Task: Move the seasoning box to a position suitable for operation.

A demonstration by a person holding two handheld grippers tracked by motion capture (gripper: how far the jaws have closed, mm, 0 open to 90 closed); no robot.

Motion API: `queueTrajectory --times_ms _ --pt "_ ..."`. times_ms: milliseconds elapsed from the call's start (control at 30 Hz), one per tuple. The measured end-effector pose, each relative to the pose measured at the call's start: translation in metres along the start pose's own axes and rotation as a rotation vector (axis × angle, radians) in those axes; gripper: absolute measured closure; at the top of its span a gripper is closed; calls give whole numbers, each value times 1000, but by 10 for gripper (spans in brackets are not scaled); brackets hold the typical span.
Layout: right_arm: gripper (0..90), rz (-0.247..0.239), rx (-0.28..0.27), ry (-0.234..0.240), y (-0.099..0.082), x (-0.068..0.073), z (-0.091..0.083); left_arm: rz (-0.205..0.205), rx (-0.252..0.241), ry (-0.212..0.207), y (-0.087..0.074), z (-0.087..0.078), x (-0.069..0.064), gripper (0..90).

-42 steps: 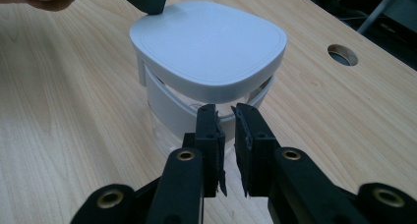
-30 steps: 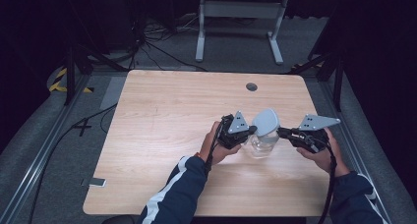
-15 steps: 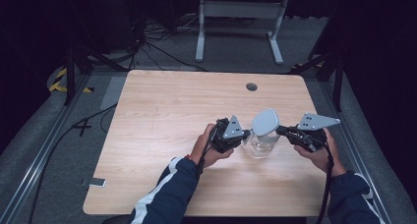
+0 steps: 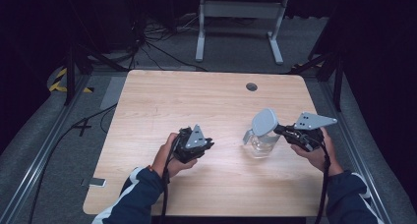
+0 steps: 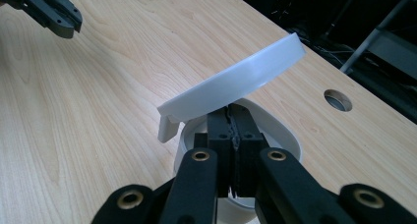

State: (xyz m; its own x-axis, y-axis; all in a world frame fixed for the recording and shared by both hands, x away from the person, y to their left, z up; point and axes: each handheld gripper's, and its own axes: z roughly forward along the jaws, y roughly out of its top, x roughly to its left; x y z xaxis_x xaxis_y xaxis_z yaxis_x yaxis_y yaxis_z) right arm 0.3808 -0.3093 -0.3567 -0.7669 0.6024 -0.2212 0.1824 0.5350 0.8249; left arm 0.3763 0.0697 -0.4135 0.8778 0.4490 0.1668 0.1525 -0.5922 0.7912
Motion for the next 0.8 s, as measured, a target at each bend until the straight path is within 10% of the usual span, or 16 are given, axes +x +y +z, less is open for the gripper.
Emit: queueTrajectory --times_ms 300,800 --pt "886 7 -14 -11 3 1 -1 -124 37 125 -54 -40 22 634" --pt "886 -20 -44 11 14 8 4 -288 112 161 -121 -74 33 487"
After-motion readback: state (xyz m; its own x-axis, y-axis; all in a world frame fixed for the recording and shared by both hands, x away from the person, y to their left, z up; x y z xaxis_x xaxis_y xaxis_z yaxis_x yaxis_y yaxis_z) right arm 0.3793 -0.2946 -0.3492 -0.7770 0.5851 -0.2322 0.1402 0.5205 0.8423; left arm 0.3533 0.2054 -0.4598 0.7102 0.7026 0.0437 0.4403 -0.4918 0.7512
